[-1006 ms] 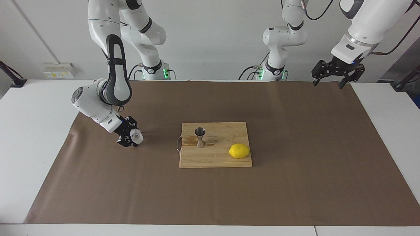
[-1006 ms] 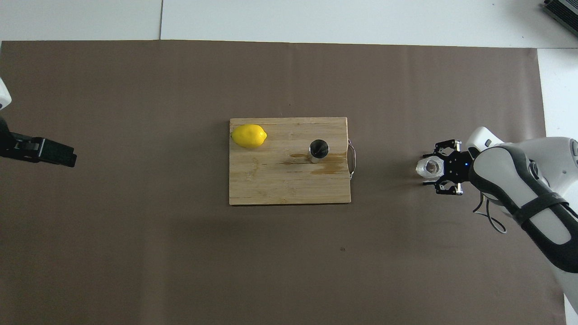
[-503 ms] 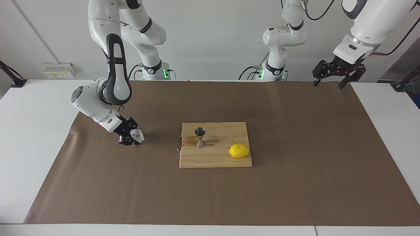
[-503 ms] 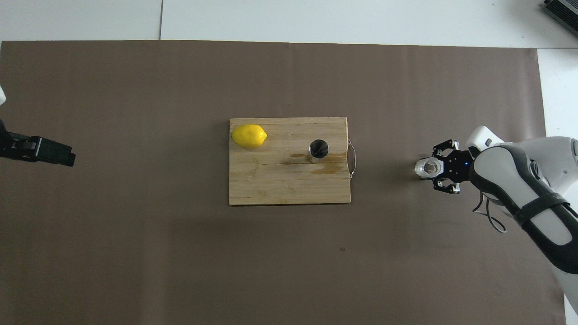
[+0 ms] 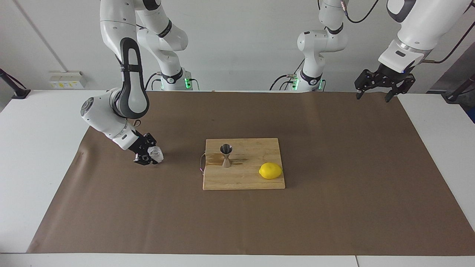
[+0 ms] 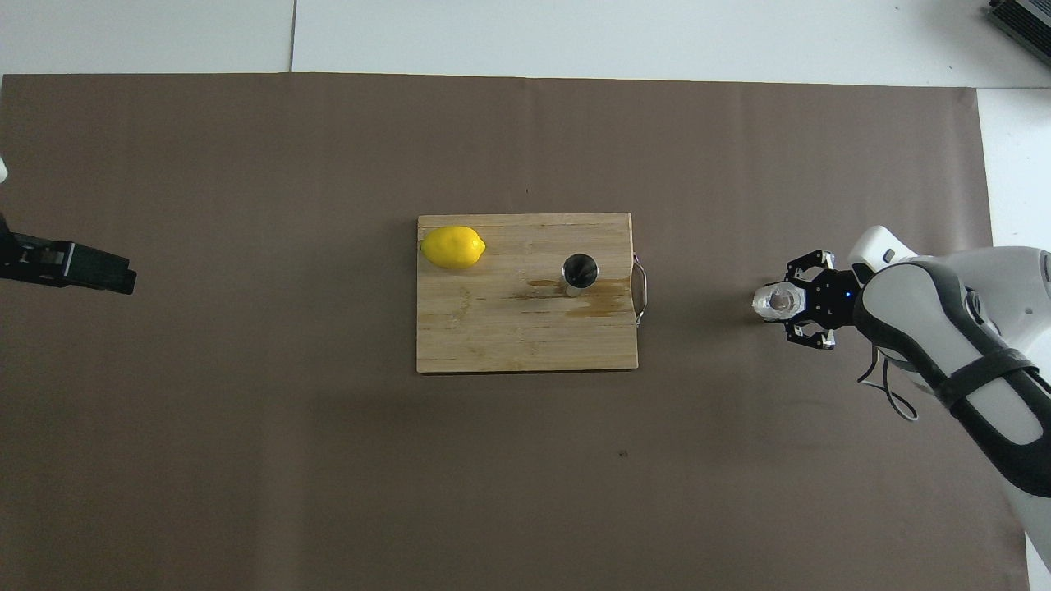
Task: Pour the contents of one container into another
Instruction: 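Close the right gripper on the clear glass and lift it, then carry the clear glass with the right gripper above the metal cup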
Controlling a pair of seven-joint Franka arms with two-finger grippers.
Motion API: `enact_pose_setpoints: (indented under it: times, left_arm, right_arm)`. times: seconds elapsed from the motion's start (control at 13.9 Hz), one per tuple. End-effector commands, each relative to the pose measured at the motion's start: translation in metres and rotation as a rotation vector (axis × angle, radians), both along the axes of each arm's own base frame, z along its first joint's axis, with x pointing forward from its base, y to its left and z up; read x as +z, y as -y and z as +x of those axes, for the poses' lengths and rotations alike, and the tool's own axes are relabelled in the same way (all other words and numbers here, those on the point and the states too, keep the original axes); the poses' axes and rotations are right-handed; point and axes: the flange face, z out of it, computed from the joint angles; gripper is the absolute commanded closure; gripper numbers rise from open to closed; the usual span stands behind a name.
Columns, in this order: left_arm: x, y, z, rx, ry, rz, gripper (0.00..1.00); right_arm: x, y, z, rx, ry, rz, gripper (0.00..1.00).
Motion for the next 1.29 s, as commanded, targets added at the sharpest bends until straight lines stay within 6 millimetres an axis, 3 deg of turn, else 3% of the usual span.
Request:
enact_pose_setpoints:
  times: [0.0,0.36,0.72,1.22]
  left_arm:
    - [-0.002,-0.001,-0.005,0.009,0.006,-0.007,0.00]
    - [-0.002,-0.001,-0.005,0.011,0.005,-0.007,0.00]
    - [-0.002,-0.002,-0.005,0.012,0.003,-0.007,0.00]
    - [-0.002,-0.001,-0.005,0.011,0.003,-0.007,0.00]
  right_arm:
    - [0.008,-0.002,0.005,-0.017,0.030,0.015,0.97]
    - [0.016,-0.006,0.008,-0.049,0.027,0.019,0.98]
    - [0.039,-0.022,0.014,-0.084,0.040,0.021,0.98]
    - [0.063,-0.066,0.024,-0.110,0.019,-0.014,0.98]
